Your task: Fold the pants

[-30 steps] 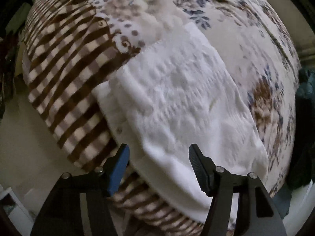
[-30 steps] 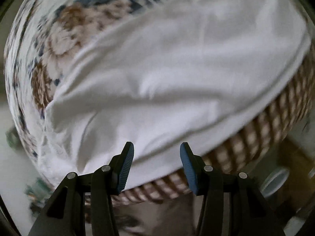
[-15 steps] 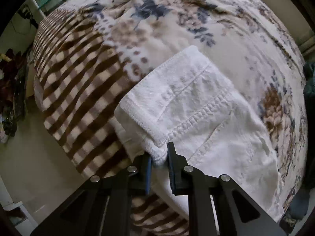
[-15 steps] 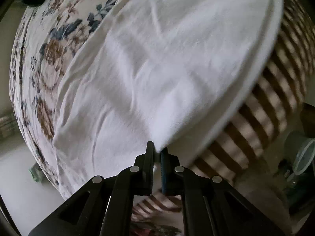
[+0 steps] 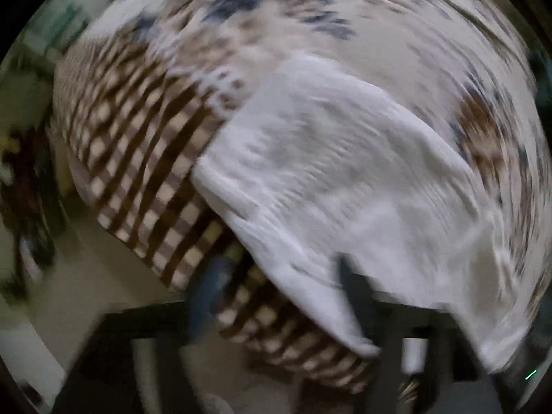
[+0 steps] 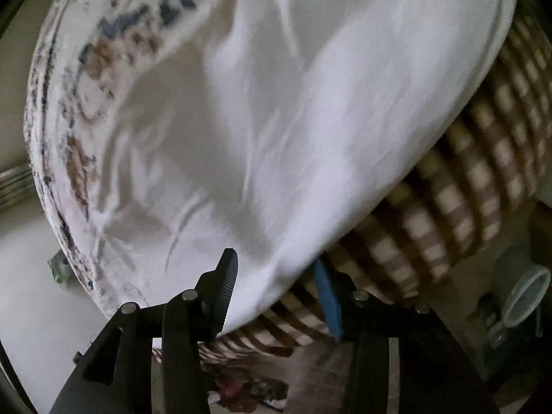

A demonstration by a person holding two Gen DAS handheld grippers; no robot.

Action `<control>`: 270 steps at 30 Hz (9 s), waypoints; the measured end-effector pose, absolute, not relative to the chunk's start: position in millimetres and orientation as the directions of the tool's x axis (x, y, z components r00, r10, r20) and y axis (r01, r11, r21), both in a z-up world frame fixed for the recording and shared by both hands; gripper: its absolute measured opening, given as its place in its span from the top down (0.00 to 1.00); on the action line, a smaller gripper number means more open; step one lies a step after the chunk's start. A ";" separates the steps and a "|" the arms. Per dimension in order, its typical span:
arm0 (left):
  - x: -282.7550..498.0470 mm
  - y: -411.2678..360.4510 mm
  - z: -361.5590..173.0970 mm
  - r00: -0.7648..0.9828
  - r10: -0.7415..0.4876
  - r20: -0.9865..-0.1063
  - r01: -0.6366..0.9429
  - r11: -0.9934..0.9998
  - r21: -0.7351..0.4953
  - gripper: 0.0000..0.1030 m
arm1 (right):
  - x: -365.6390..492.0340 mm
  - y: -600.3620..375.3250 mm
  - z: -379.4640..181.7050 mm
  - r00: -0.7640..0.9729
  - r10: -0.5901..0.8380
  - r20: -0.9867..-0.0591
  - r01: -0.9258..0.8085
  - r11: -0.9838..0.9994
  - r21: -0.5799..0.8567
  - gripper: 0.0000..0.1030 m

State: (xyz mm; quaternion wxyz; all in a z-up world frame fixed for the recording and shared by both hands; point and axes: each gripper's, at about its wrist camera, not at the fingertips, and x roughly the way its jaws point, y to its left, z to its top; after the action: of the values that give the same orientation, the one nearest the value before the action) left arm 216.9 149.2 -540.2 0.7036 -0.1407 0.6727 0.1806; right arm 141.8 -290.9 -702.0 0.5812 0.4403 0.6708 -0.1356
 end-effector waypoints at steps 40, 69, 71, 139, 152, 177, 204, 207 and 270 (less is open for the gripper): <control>316.2 -233.3 -590.3 0.082 0.097 -0.992 0.028 0.995 0.099 0.11 | 178.4 -642.7 -655.5 0.178 0.048 -0.983 0.773 0.611 0.170 0.58; 327.4 -238.9 -586.7 0.091 0.089 -0.992 0.009 0.996 0.090 0.11 | 265.6 -638.1 -648.3 0.044 0.020 -0.999 0.569 0.821 0.042 0.43; 318.9 -230.2 -587.3 0.065 0.081 -0.995 -0.011 0.997 0.080 0.11 | 256.3 -625.3 -645.5 0.006 0.060 -0.998 0.561 0.826 0.053 0.43; 375.8 66.7 -610.8 -0.040 0.017 -0.999 -0.134 0.991 0.022 0.02 | 428.1 -171.0 -633.0 -0.288 0.356 -0.889 -0.232 0.875 0.426 0.50; 422.4 -11.3 -661.7 -0.079 -0.154 -0.985 -0.134 0.981 -0.142 0.36 | 375.1 -261.1 -651.5 -0.279 0.022 -0.960 -0.497 0.852 0.163 0.75; 423.7 -118.0 -608.3 -0.041 -0.137 -0.990 0.149 0.979 -0.141 0.09 | 278.9 -604.2 -563.0 0.211 0.328 -0.921 0.644 0.662 0.384 0.20; 399.3 -251.5 -717.4 -0.296 0.100 -0.950 0.198 0.979 0.041 0.00 | 129.4 -748.9 -686.9 0.746 0.295 -0.596 0.594 0.109 0.797 0.35; 410.8 -257.5 -721.2 -0.324 0.122 -0.938 0.192 0.979 0.060 0.00 | 127.6 -747.5 -681.6 0.794 0.316 -0.520 0.523 0.081 0.848 0.35; 319.9 17.3 -577.7 -0.010 -0.150 -0.989 -0.140 0.979 -0.147 0.00 | 252.9 -293.4 -602.0 0.190 0.429 -0.883 0.239 0.852 0.465 0.32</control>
State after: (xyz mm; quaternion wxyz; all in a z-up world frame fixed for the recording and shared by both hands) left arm 319.9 17.3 -577.7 0.6961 -0.1019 0.7106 -0.0034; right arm 252.9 -293.4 -602.0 0.7248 0.2636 0.6331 0.0655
